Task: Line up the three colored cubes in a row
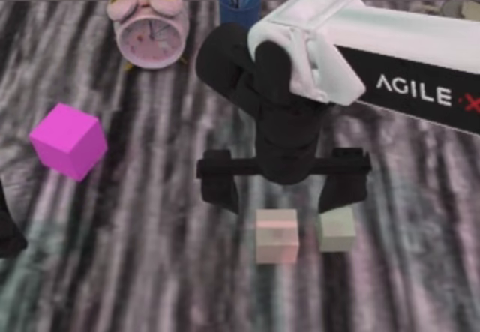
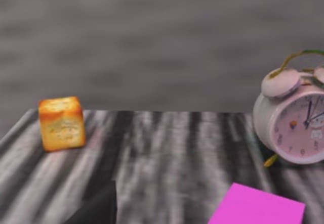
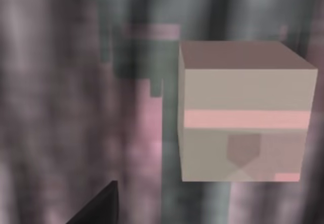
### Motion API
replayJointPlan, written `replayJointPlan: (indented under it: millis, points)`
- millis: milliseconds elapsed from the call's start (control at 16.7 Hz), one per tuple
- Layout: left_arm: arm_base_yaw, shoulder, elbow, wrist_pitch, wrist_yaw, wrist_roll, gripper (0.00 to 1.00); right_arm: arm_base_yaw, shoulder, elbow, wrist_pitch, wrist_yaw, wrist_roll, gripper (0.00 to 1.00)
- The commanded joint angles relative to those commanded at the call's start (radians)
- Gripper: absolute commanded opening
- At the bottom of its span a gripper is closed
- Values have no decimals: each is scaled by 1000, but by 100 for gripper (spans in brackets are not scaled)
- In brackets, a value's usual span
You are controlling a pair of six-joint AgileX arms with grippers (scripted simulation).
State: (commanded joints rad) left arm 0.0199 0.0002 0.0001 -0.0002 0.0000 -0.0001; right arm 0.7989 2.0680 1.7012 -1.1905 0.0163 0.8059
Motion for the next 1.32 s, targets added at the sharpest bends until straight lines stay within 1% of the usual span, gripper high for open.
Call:
replayJointPlan:
  millis: [120, 240, 480, 720, 900, 1080, 1320]
  points:
    - [-1, 8, 8, -6, 0, 2, 100, -3, -10, -8, 6, 2, -6, 100]
    - [-5, 54, 55, -39, 2, 13, 100, -21, -61, -49, 34, 13, -33, 100]
    - [-18, 262, 259, -175, 4, 56, 100, -101, -269, -224, 144, 44, -131, 100]
    - [-34, 621, 563, -379, 3, 120, 100, -227, -571, -497, 303, 71, -263, 100]
    - [-48, 954, 817, -559, 0, 177, 100, -336, -832, -736, 442, 79, -372, 100]
    - [-63, 1283, 1061, -739, -2, 232, 100, -447, -1110, -984, 595, 76, -484, 100]
    - [-83, 1654, 1358, -958, -4, 299, 100, -587, -1483, -1292, 810, 57, -622, 100]
